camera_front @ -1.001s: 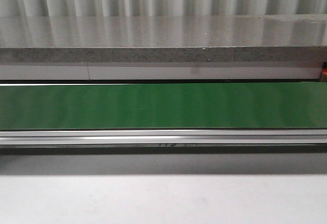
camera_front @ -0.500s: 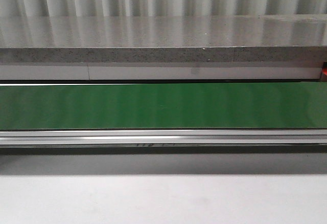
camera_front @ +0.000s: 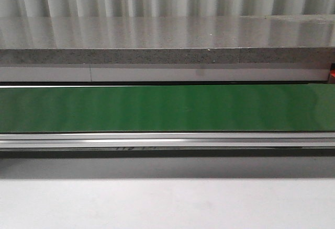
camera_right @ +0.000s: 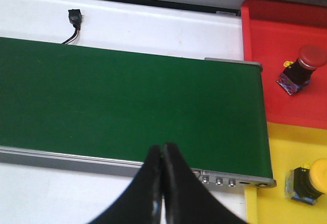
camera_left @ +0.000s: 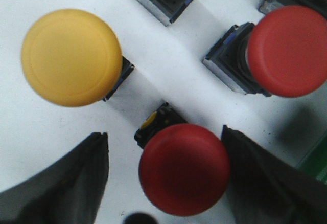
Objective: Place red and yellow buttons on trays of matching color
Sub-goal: 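Reach the left gripper to another red button and grasp it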
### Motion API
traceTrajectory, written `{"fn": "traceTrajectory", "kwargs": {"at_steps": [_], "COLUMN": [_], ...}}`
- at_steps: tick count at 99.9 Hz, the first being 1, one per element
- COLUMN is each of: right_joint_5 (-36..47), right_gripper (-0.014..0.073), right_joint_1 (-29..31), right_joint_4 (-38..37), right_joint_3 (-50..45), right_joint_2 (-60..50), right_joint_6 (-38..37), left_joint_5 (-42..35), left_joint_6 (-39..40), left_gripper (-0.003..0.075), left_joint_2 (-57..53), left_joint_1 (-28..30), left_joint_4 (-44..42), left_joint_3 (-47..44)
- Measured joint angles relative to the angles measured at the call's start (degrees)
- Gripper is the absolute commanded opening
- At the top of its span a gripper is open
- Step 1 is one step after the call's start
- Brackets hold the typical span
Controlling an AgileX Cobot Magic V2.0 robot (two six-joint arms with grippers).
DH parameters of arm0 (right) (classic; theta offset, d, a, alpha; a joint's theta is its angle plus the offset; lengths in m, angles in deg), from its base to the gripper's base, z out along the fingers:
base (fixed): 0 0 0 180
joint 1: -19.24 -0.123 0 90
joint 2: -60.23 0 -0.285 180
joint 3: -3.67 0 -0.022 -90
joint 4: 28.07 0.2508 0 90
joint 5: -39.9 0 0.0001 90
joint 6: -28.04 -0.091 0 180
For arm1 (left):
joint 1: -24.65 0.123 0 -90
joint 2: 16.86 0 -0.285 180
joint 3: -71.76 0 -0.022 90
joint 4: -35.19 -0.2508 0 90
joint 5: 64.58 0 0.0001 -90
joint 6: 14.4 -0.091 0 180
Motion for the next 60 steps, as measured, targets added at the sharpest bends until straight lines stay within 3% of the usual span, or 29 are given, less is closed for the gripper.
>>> {"fn": "traceTrajectory", "kwargs": {"at_steps": [40, 54, 60], "right_joint_5": [0.0, 0.0, 0.0], "right_gripper": [-0.0067, -0.0067, -0.0067], "right_joint_1": [0.0, 0.0, 0.0], "right_joint_4": [0.0, 0.0, 0.0], "right_joint_3": [0.0, 0.0, 0.0], "right_joint_2": [0.0, 0.0, 0.0], "right_joint_6": [0.0, 0.0, 0.0], "left_joint_5": [0.41, 1.35, 1.49], "left_joint_6": [-0.27, -0.55, -1.11], "left_gripper": [0.0061, -0.002, -0.002], "left_joint_2": [0.0, -1.38, -2.89], "left_joint_1": [0.0, 0.0, 0.0], "left_joint_4": [0.0, 0.0, 0.0], "left_joint_3": [0.0, 0.04, 0.04]}}
